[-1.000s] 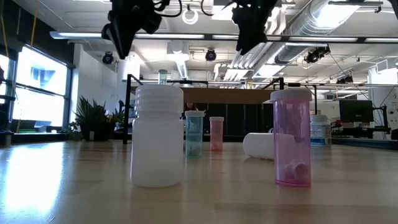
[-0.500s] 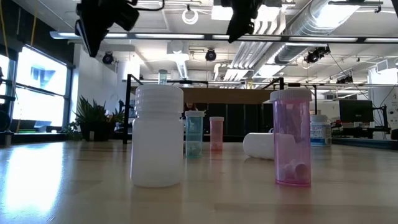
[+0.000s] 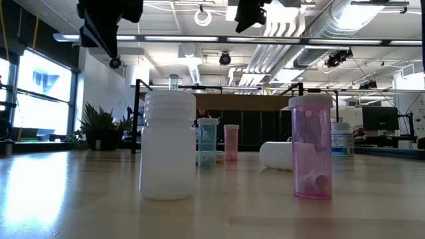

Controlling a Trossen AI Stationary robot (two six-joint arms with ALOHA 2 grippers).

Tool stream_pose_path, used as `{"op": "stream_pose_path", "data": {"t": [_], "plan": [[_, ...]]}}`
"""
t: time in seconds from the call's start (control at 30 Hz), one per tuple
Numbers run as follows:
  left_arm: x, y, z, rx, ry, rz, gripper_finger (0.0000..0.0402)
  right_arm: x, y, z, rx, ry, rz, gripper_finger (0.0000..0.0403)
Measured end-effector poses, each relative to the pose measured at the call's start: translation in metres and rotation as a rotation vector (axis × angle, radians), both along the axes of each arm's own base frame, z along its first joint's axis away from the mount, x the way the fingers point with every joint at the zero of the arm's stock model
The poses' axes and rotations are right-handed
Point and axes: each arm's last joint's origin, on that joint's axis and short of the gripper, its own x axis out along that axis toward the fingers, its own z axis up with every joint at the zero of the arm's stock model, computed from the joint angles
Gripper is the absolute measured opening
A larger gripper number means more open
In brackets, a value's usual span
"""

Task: Pick and place medicine bottles onto shelf by color
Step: Put the white yellow pill bottle on the shelf

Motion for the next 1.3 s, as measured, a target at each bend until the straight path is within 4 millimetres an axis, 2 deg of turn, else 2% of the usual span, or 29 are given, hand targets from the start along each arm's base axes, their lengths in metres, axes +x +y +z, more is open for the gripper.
{"op": "stream_pose_path", "data": {"t": [0.17,0.37,0.63,0.8,1.07,1.2,1.3], "plan": [[0.01,-0.004,-0.01,-0.021,-0.07,-0.033,0.0036,0.003,0.018,0.0,-0.03,0.008,-0.059,0.0195],[0.011,-0.01,-0.018,-0.048,-0.056,-0.067,0.0081,0.005,0.038,0.0,0.015,0.003,-0.086,0.0195],[0.025,-0.022,-0.014,0.042,-0.176,-0.099,0.0137,0.006,0.055,0.0,-0.001,-0.007,-0.102,0.0195],[0.043,-0.036,-0.017,0.101,-0.238,-0.188,0.0138,0.006,0.056,0.001,-0.02,-0.01,-0.126,0.0195],[0.07,-0.06,-0.042,0.219,-0.204,-0.335,0.0124,0.006,0.056,0.001,-0.005,-0.009,-0.148,0.0195],[0.077,-0.069,-0.057,0.243,-0.159,-0.357,0.0118,0.006,0.057,0.0,0.007,-0.01,-0.16,0.0195],[0.073,-0.076,-0.071,0.226,-0.146,-0.365,0.0113,0.005,0.059,0.0,0.019,-0.005,-0.168,0.0195]]}}
